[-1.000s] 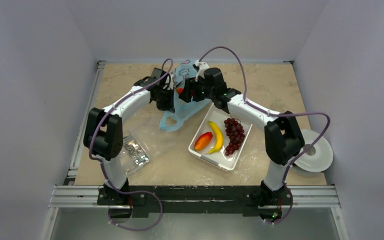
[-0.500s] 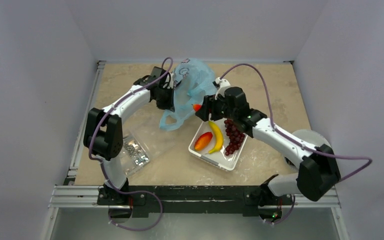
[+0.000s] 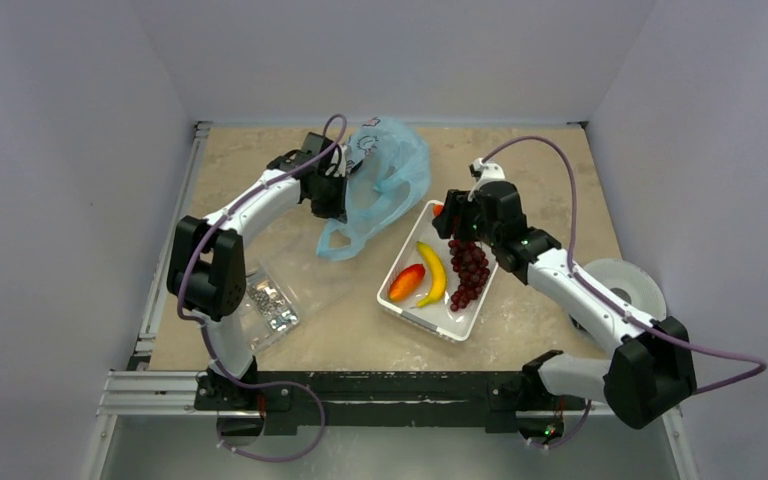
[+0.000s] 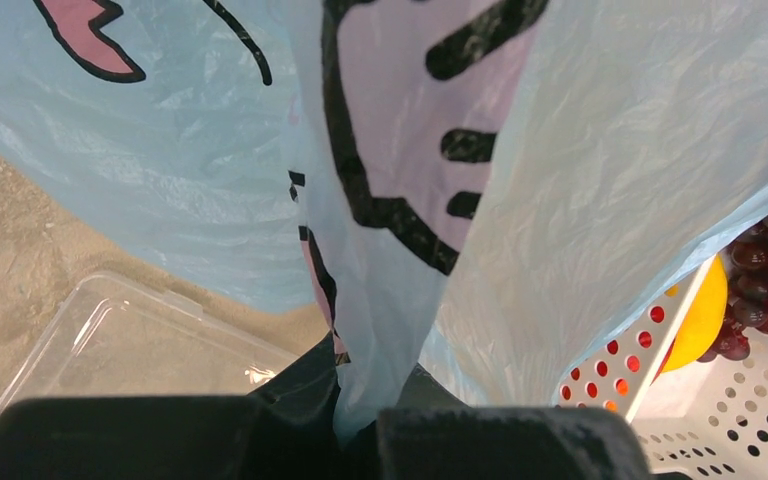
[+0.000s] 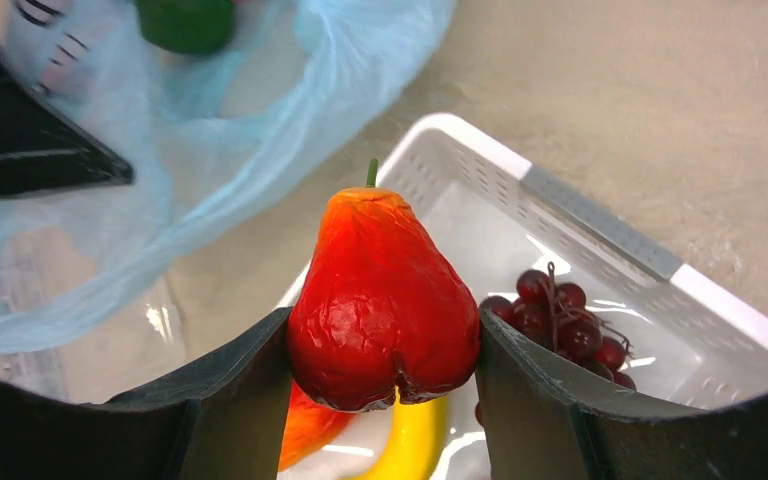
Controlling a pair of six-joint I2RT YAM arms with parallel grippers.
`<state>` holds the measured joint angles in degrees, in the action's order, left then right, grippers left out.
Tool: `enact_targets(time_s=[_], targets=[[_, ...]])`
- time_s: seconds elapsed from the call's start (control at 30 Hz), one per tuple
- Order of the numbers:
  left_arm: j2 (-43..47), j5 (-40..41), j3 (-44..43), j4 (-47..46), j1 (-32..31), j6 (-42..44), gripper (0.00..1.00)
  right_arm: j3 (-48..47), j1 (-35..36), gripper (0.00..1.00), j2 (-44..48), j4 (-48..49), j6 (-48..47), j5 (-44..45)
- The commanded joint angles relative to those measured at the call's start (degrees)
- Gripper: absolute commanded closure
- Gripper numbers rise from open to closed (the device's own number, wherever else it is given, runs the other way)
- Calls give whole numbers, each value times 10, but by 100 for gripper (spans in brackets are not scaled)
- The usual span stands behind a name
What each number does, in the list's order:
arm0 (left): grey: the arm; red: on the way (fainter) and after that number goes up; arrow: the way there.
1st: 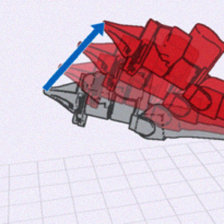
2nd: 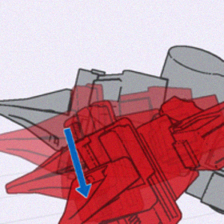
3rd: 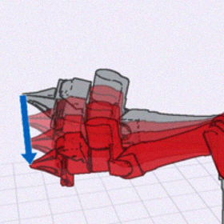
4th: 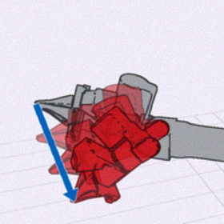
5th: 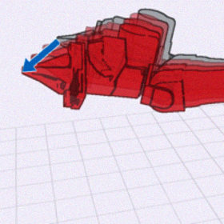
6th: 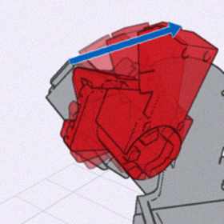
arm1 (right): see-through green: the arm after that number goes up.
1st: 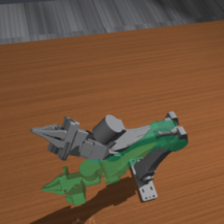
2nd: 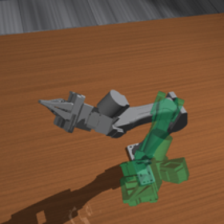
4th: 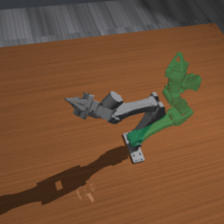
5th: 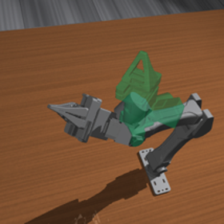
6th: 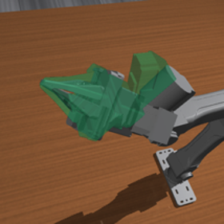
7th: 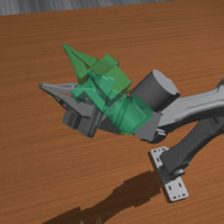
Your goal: Take the fake fruits out of the plastic bag
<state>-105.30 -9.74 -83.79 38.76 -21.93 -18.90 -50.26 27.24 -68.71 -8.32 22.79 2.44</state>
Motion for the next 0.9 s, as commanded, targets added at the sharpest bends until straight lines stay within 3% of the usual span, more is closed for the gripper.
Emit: enact_targets(time_s=[0.0, 0.27, 0.33, 0.67, 0.87], targets=[[16, 1, -27, -5, -3, 8, 100, 3, -8, 100, -23, -29, -8, 8], [22, 4, -23, -6, -3, 9, 100, -27, -12, 99, -117, -33, -30, -29], [22, 0, -24, -6, -2, 8, 100, -37, -13, 83, -140, -26, -37, -10], [25, 0, -24, -6, -3, 9, 100, -67, -13, 34, -183, -11, -42, -23], [27, 1, -24, -7, -2, 9, 100, -63, -13, 22, -169, -18, -46, -13]])
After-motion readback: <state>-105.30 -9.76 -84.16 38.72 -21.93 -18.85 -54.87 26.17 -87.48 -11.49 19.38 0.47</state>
